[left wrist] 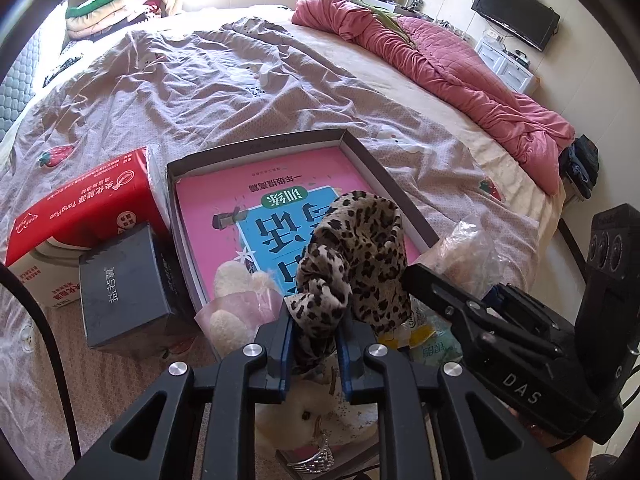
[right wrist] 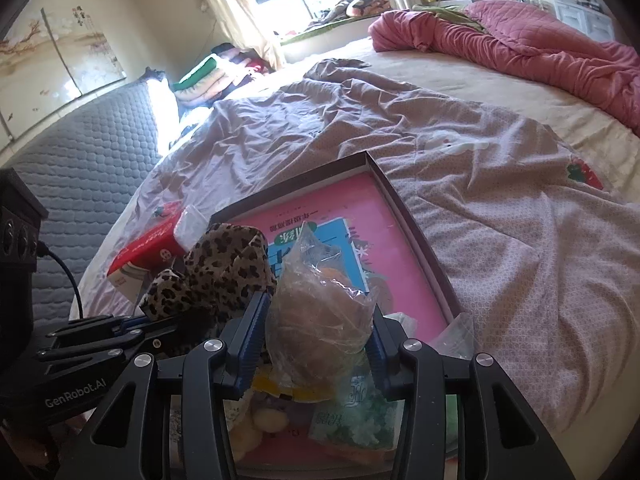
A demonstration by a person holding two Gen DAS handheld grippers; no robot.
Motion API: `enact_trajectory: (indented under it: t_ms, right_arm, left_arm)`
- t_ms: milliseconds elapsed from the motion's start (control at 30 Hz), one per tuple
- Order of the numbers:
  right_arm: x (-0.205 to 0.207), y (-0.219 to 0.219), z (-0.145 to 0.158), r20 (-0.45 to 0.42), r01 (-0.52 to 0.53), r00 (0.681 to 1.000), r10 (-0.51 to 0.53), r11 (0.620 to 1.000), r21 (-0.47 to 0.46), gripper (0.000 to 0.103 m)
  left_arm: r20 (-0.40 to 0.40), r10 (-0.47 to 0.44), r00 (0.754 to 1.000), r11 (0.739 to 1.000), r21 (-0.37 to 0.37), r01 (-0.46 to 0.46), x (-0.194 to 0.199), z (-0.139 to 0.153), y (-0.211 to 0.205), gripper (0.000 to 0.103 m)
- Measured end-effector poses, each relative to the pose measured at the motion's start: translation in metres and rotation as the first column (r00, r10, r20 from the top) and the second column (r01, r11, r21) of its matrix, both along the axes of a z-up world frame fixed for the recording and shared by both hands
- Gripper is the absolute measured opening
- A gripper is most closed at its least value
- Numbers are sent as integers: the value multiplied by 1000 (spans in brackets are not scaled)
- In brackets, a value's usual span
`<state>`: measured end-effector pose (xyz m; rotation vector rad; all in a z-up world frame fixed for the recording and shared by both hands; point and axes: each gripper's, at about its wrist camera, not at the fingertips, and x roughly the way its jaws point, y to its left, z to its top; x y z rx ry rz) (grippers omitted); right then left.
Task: Organize soft objects
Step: 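Lower both items into the tray and open both tools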
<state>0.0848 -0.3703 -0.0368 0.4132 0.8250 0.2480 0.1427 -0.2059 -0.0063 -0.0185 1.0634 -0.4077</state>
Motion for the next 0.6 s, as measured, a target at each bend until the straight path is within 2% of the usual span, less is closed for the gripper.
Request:
enact_trajectory:
  t_ms: [100,433,600]
  right_arm:
    - [-2,-2,-1,6,11,1000,-11,1000,2,48]
    - [-6,-10,-3,2,26,1000,-26,1000,11,52]
    - [-7,-8,-4,0,22,1000,-22,1000,6,55]
  left_arm:
    - [3,0,1000,1000,4,0,-1,0,-1,20]
    - [12,11,1000,1000,4,-11,-2,3,3,39]
    - [32,6,999,1000,-12,-5,-5,8,4,44]
